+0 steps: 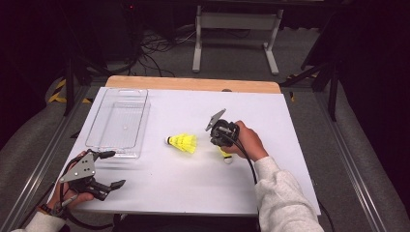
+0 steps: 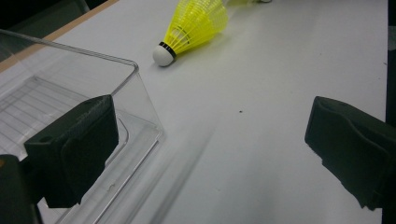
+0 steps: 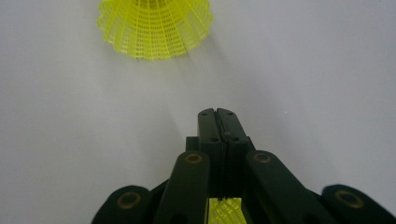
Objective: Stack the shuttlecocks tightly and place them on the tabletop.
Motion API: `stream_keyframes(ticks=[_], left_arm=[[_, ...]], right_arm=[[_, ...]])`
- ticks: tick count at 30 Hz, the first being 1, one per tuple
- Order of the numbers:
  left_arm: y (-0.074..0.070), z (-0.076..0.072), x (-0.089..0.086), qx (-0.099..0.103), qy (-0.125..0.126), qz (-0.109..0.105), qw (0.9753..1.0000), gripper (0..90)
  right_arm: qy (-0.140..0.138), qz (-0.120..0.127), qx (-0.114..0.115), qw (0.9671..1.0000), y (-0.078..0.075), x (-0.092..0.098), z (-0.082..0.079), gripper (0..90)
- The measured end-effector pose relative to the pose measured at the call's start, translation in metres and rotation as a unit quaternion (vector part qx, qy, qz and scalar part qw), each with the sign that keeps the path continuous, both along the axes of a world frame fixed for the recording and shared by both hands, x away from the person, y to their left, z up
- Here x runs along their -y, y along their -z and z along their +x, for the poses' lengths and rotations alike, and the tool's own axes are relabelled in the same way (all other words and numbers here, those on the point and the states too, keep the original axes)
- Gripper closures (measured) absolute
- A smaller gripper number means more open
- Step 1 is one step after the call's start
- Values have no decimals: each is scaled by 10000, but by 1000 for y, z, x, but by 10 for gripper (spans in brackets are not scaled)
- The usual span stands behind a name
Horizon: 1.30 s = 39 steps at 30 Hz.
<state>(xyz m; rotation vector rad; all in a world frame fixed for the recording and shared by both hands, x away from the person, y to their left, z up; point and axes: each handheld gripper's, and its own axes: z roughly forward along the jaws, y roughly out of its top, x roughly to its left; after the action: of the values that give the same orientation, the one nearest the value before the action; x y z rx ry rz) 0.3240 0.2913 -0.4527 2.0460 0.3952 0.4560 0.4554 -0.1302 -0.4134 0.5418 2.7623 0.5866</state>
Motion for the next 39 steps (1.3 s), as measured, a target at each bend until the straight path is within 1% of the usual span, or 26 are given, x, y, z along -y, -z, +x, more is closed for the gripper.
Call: stream_keyframes(ticks=[2, 4, 8, 9, 11, 13, 15, 16, 18, 20, 21, 22, 23, 24, 26, 28, 29, 31, 32, 33, 34, 36, 37, 39], left_arm=[[0, 0, 0, 1, -9, -1, 10000, 35], [0, 0, 0, 0, -9, -5, 10000, 36], [0, 0, 0, 10, -6, 3, 10000, 36], [0, 0, 0, 11, -8, 0, 10000, 36], [0, 0, 0, 10, -13, -3, 10000, 36], [-1, 0, 0, 21, -3, 2, 10000, 36], [-1, 0, 0, 29, -8, 0, 10000, 36], [-1, 0, 0, 32, -12, -5, 10000, 36], [-1, 0, 0, 35, -8, -13, 10000, 35], [-1, 0, 0, 38, -3, -12, 10000, 36], [-1, 0, 0, 38, -3, -12, 10000, 35], [-1, 0, -1, 37, -3, -20, 10000, 35], [-1, 0, -1, 34, -2, -14, 10000, 35], [-1, 0, -1, 33, 0, -9, 10000, 35], [-1, 0, 0, 34, 8, -12, 10000, 35], [-1, 0, -1, 29, 4, -3, 10000, 36], [-1, 0, -1, 28, 3, -5, 10000, 36], [-1, 0, 0, 27, 5, -3, 10000, 36], [-1, 0, 0, 27, 5, -3, 10000, 36], [-1, 1, 0, 27, 13, 7, 10000, 36], [-1, 1, 0, 24, 13, 14, 10000, 36], [-1, 1, 0, 25, 14, 11, 10000, 36], [-1, 1, 0, 23, 11, 15, 10000, 36], [-1, 1, 0, 21, 7, 13, 10000, 36]], right_arm=[[153, 133, 17, 9998, -1, 2, 0, 900], [204, 261, 36, 9994, -2, 4, -1, 900], [321, 573, 258, 9975, -8, 7, -2, 900], [350, 693, 296, 9965, -10, 7, -3, 900], [383, 808, 401, 9952, -13, 6, -5, 900], [391, 975, 452, 9934, -15, 3, -9, 900], [407, 1069, 517, 9921, -17, 1, -11, 900], [436, 1173, 565, 9905, -18, -1, -12, 900], [483, 1366, 575, 9878, -18, -4, -13, 900], [515, 1453, 538, 9866, -16, -7, -14, 900], [543, 1561, 460, 9852, -14, -8, -14, 900], [543, 1561, 460, 9852, -14, -8, -14, 900], [567, 1607, 390, 9846, -11, -9, -13, 900], [621, 1563, 390, 9850, -8, -10, -13, 900], [677, 1558, 309, 9850, -2, -9, -12, 900], [777, 1582, 261, 9840, 3, -8, -11, 898], [811, 1634, 239, 9829, 4, -6, -11, 890], [883, 1662, 252, 9818, 4, -3, -10, 877], [883, 1662, 252, 9818, 4, -3, -10, 877], [906, 1670, 251, 9815, 4, -3, -10, 857], [922, 1663, 237, 9815, 5, 0, -10, 804], [943, 1618, 243, 9820, 5, 2, -12, 768], [931, 1630, 261, 9819, 5, 4, -13, 717], [951, 1657, 224, 9813, 4, 8, -14, 684]])
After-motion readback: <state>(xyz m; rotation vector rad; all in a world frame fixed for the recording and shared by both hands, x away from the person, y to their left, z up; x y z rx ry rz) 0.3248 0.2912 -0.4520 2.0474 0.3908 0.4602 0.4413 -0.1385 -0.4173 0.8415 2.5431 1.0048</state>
